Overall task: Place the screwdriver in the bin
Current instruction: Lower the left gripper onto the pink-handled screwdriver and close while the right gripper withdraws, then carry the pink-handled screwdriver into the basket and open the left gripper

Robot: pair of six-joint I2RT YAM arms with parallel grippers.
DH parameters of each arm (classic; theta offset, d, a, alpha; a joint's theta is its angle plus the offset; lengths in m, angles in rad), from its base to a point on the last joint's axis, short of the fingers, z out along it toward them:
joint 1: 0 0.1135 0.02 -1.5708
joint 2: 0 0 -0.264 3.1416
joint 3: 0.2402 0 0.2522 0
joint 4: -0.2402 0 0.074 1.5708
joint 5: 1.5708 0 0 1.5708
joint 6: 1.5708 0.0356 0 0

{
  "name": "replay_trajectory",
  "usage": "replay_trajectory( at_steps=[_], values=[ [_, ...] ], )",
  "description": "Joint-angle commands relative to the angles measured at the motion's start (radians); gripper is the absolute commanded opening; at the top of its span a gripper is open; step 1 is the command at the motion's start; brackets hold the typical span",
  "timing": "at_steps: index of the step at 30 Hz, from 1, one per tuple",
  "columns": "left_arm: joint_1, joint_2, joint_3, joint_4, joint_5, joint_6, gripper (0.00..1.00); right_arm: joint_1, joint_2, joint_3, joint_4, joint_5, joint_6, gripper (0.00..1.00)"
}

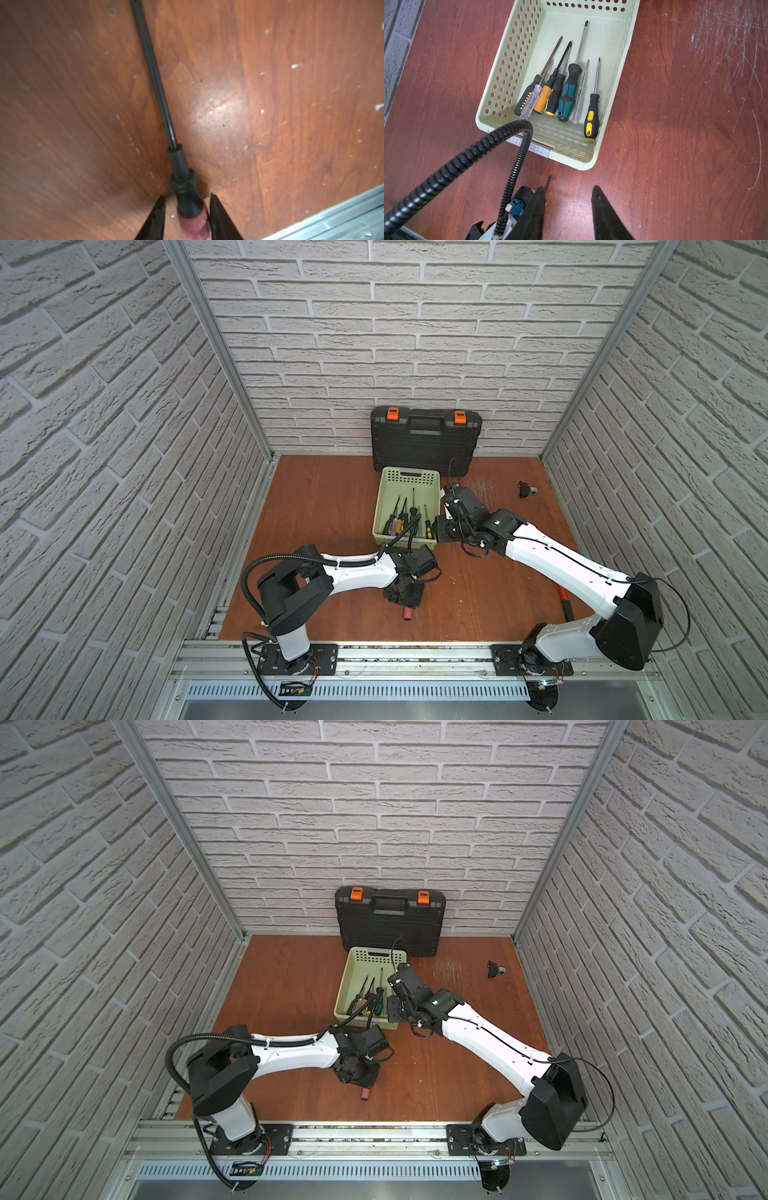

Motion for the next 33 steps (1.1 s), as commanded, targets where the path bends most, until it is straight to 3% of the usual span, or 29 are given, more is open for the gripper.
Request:
replay_trajectory(
  at_steps=[1, 9, 15, 17, 26, 33],
  values=[
    [-0.009, 0.028, 0.005, -0.014, 0.019, -0.006, 0.31, -0.004, 0.01, -0.006, 0.032, -0.011, 0.004, 0.39],
    [-0.016, 0.038, -0.01, -0.013, 0.037, -0.012, 0.29, -0.004, 0.006, -0.005, 0.036, -0.011, 0.002, 0.39],
    [-0.017, 0.03, 0.007, -0.036, 0.029, -0.004, 0.07, -0.004, -0.008, -0.01, 0.024, 0.001, 0.0, 0.39],
    [-0.017, 0.016, 0.015, -0.041, 0.024, -0.003, 0.04, -0.003, -0.01, -0.014, 0.024, 0.004, 0.0, 0.39],
    [0.002, -0.136, 0.054, -0.145, 0.035, 0.016, 0.02, -0.006, -0.022, 0.004, -0.003, 0.033, -0.013, 0.39],
    [0.135, -0.284, 0.103, -0.262, 0.135, 0.077, 0.02, -0.006, -0.082, -0.005, -0.056, 0.059, -0.012, 0.39]
  ],
)
